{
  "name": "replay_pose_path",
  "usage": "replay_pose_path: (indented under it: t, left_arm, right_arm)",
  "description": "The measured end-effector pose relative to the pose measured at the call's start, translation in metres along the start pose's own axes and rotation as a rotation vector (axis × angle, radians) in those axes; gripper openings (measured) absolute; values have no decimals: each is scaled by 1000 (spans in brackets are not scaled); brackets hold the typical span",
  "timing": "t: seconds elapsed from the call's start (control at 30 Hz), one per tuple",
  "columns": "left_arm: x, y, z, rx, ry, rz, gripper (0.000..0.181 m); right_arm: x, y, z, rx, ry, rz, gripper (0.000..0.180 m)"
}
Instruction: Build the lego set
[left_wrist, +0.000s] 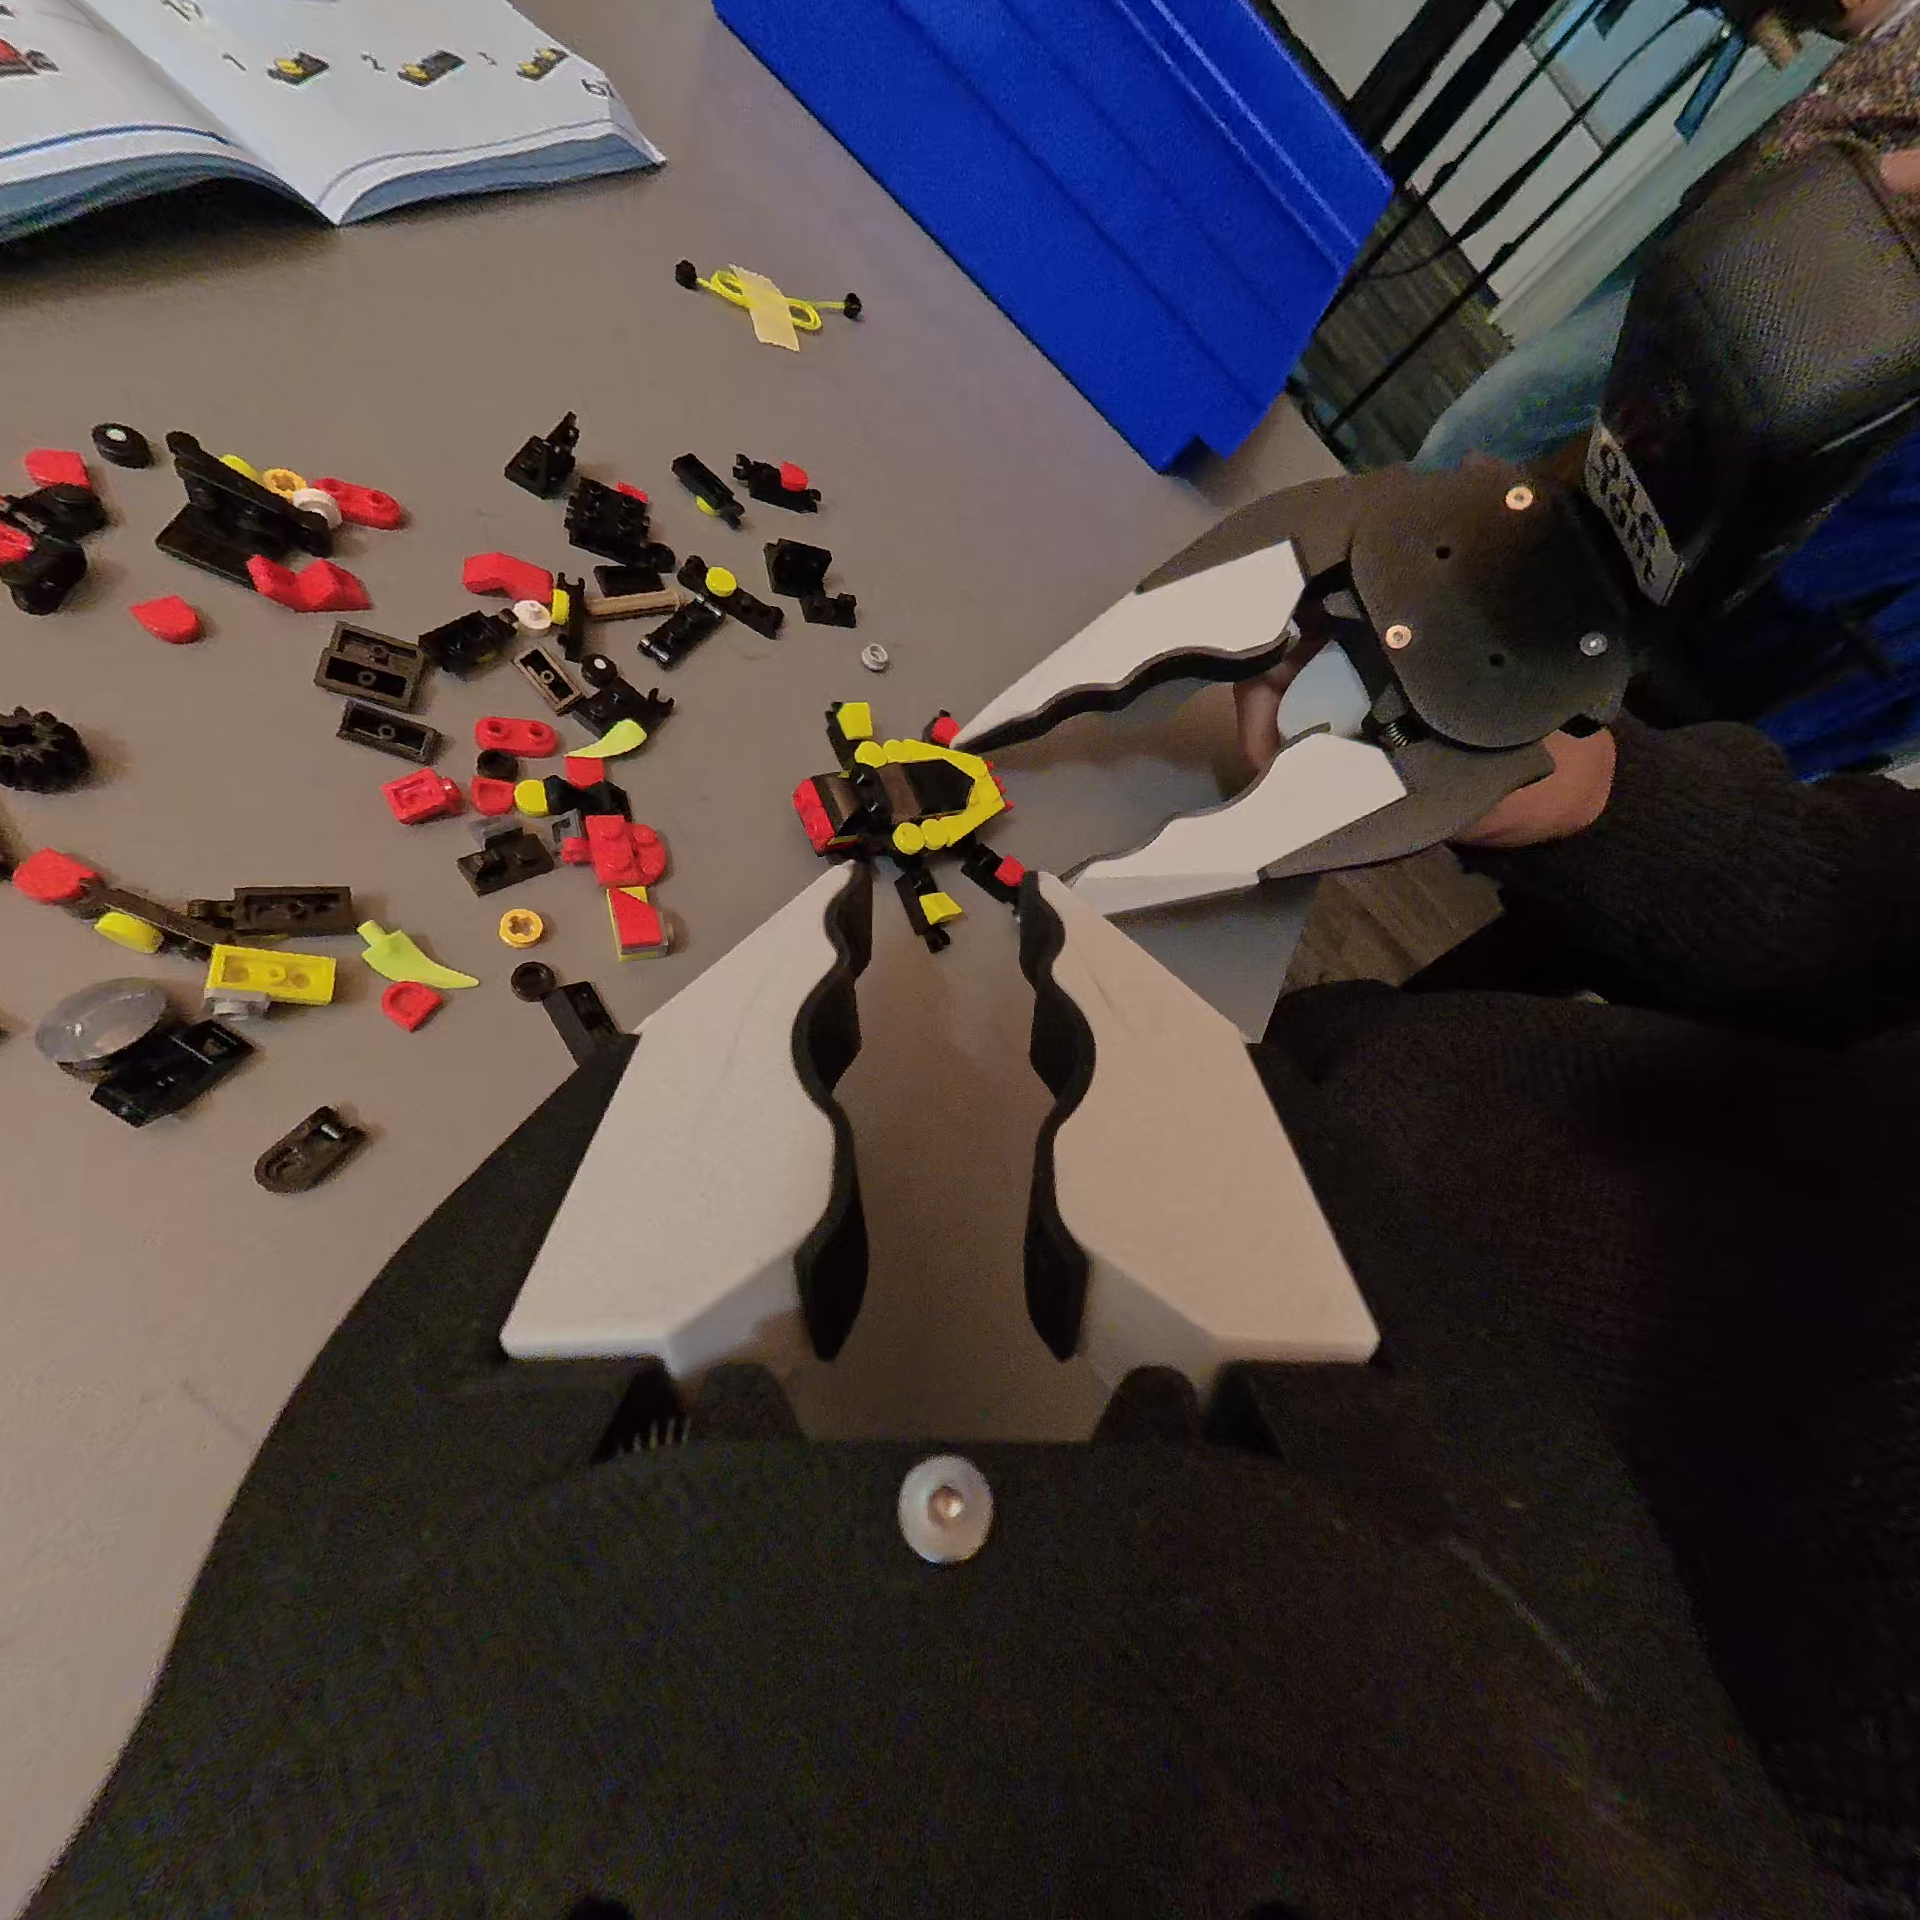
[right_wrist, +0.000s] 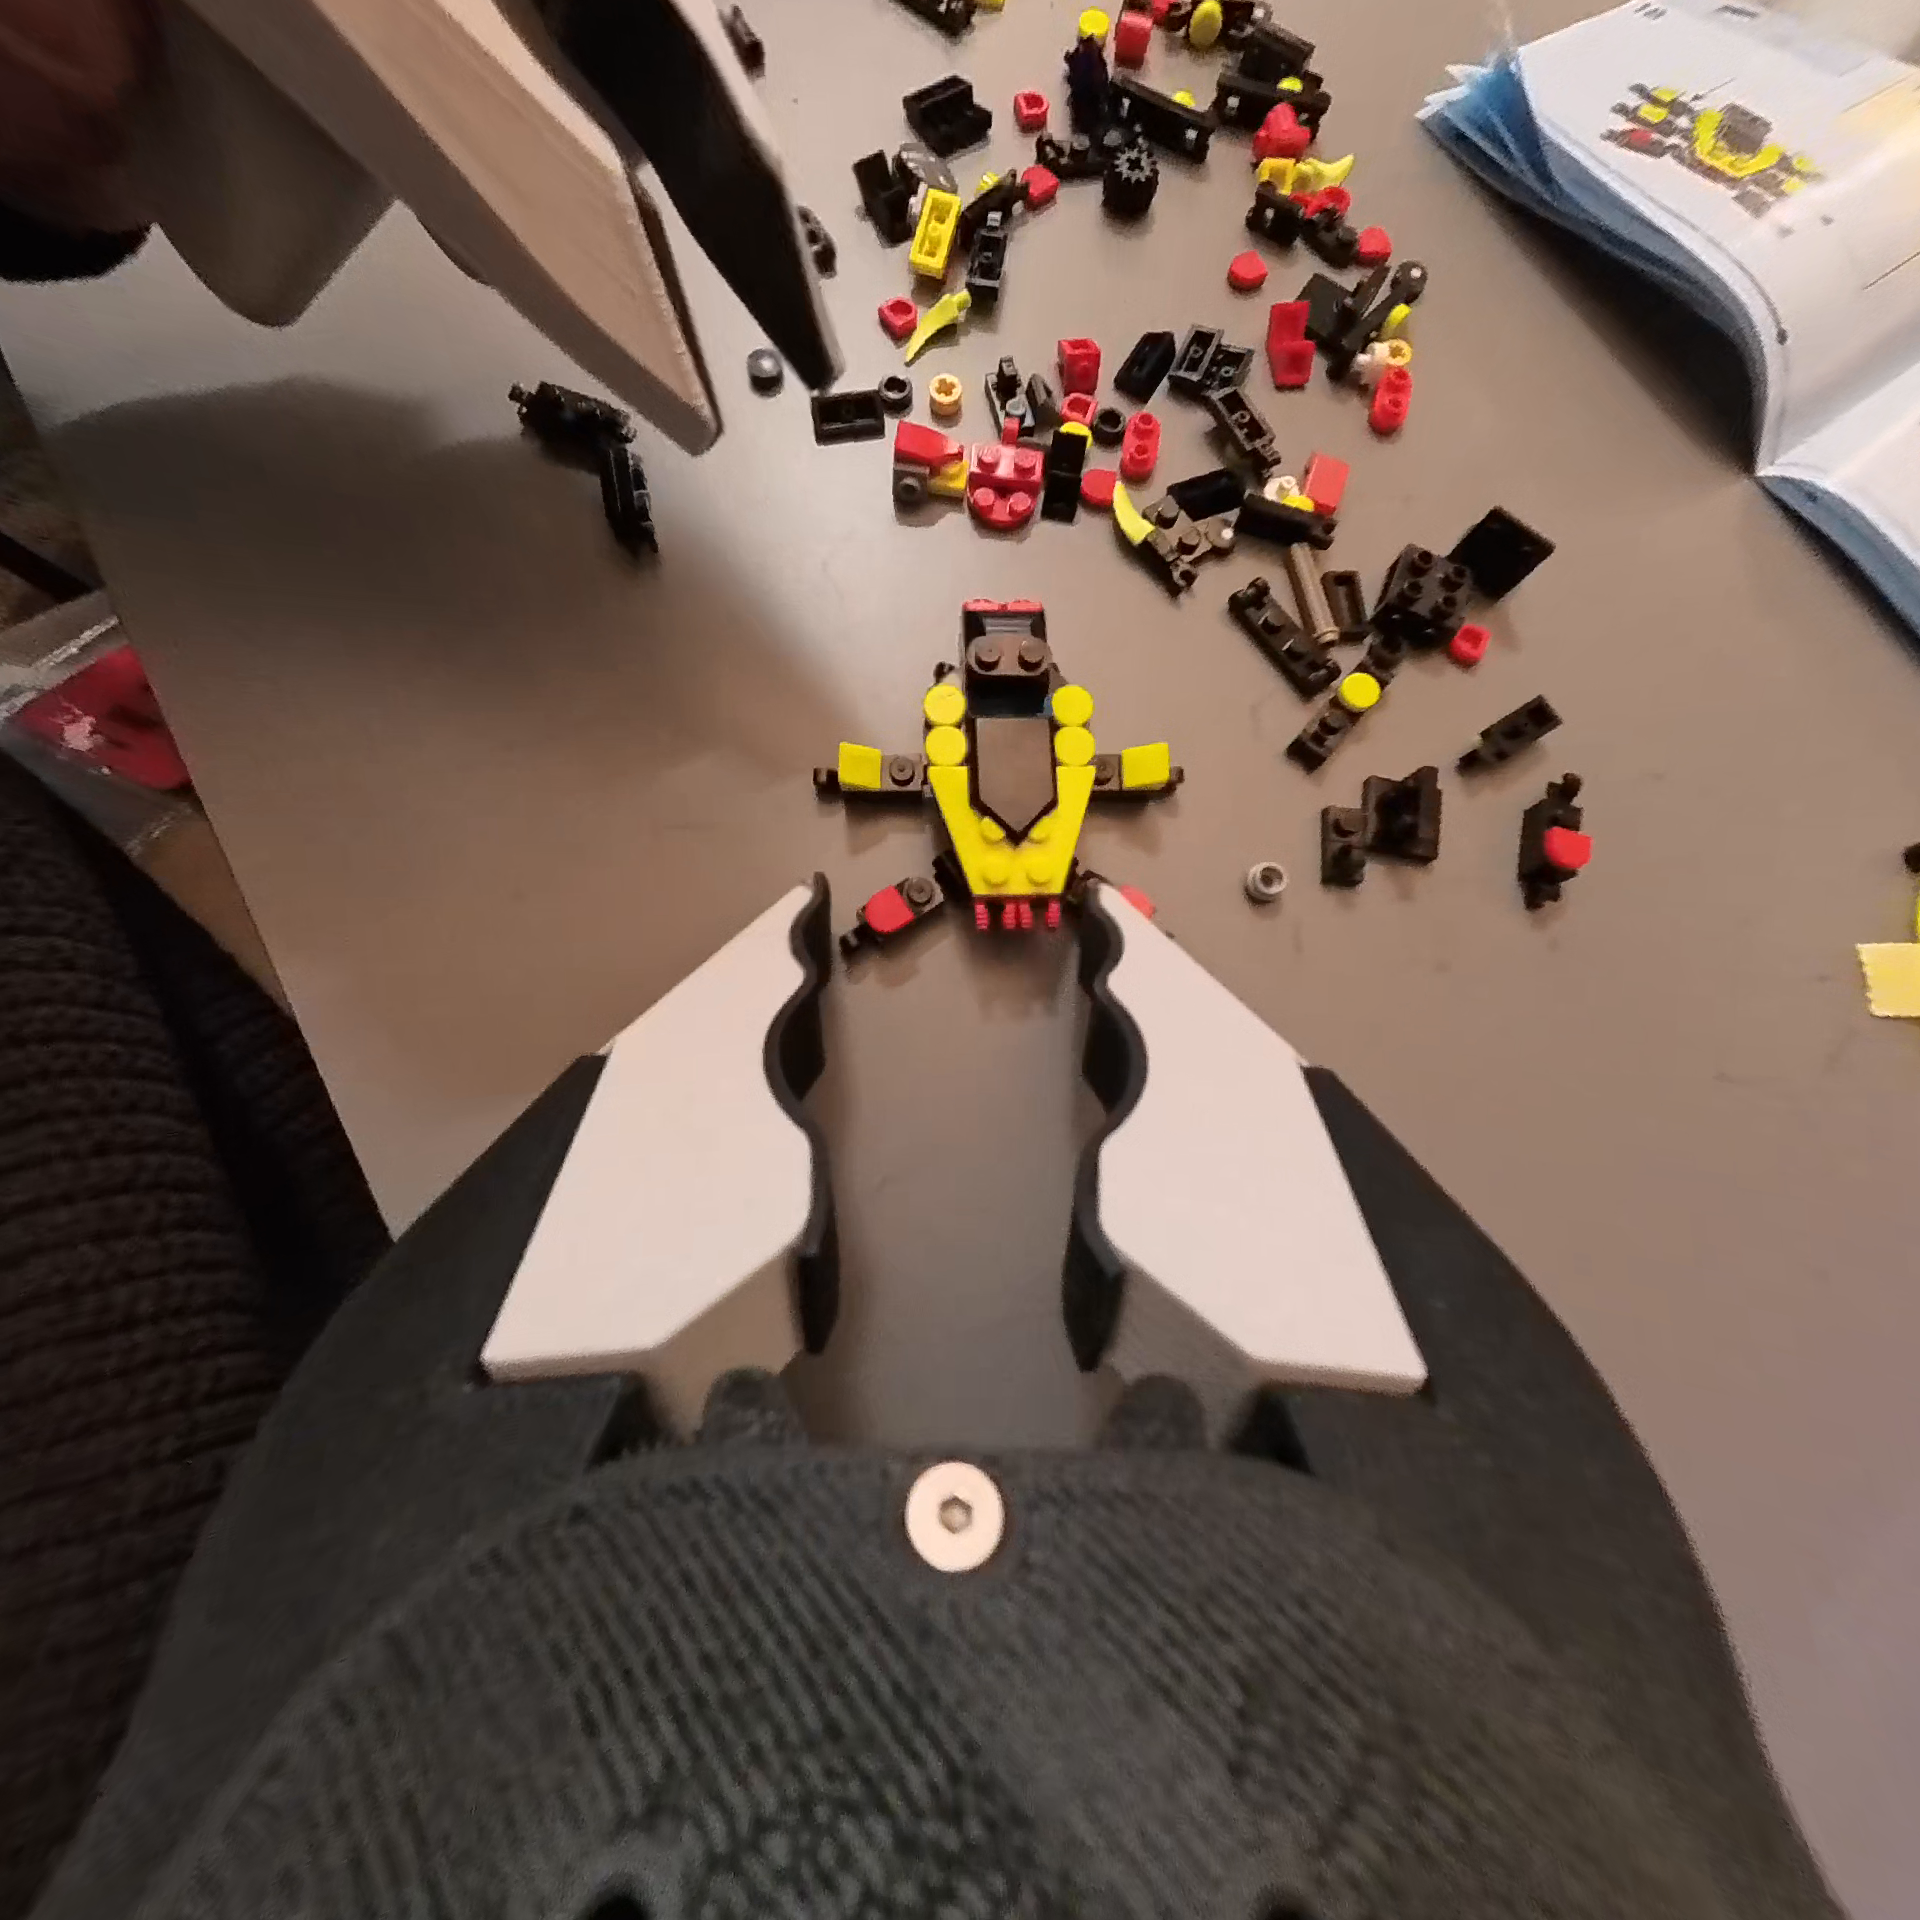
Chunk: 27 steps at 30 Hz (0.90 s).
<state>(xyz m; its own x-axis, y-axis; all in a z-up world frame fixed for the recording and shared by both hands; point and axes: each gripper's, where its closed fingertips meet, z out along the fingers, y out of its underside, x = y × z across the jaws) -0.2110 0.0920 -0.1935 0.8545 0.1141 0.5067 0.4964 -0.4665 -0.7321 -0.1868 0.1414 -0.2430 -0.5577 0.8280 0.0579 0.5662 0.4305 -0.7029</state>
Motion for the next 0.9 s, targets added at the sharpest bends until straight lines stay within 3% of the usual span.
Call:
replay_pose_path:
  t: [0.13, 0.2, 0.23, 0.33, 0.37, 0.5, 0.57, 0.6, 0.67, 0.73, 0.83, 0.9]
  left_arm:
    - [1, 1, -1, 3, 10, -10, 27]
    - [1, 1, -1, 2, 11, -11, 27]
    - [1, 1, -1, 3, 13, -12, 27]
    - [2, 0, -1, 6, 21, -15, 27]
    - [2, -1, -1, 12, 23, -13, 28]
    - [0, -12, -7, 74, -16, -4, 52]
    - [3, -21, -14, 127, -9, 10, 82]
    - [2, -26, -17, 157, -37, 38, 92]
    - [-6, -35, -23, 181, -176, 159, 119]
    - [-22, -41, -31, 160, -383, 321, 146]
    - [-34, -50, -44, 220, -591, 492, 144]
    - [-31, -56, -49, 290, -650, 595, 93]
  right_arm:
    - [2, -13, -5, 79, -28, 33, 51]
    - [5, -24, -8, 137, -28, 44, 64]
    - [9, -31, -11, 180, -15, 45, 77]
    - [16, -64, -27, 374, 28, 6, 138]
    - [19, -71, -32, 424, 59, -14, 144]
    - [19, -70, -33, 448, 132, -152, 117]
    - [29, -71, -38, 473, 227, -168, 109]
    - [34, -73, -42, 498, 279, -183, 91]
    - [40, -78, -51, 556, 345, -216, 60]
    - [35, -79, -50, 564, 276, -163, 55]
    - [25, -87, -54, 622, 106, 29, 55]
    - [25, -89, -58, 642, 94, 43, 47]
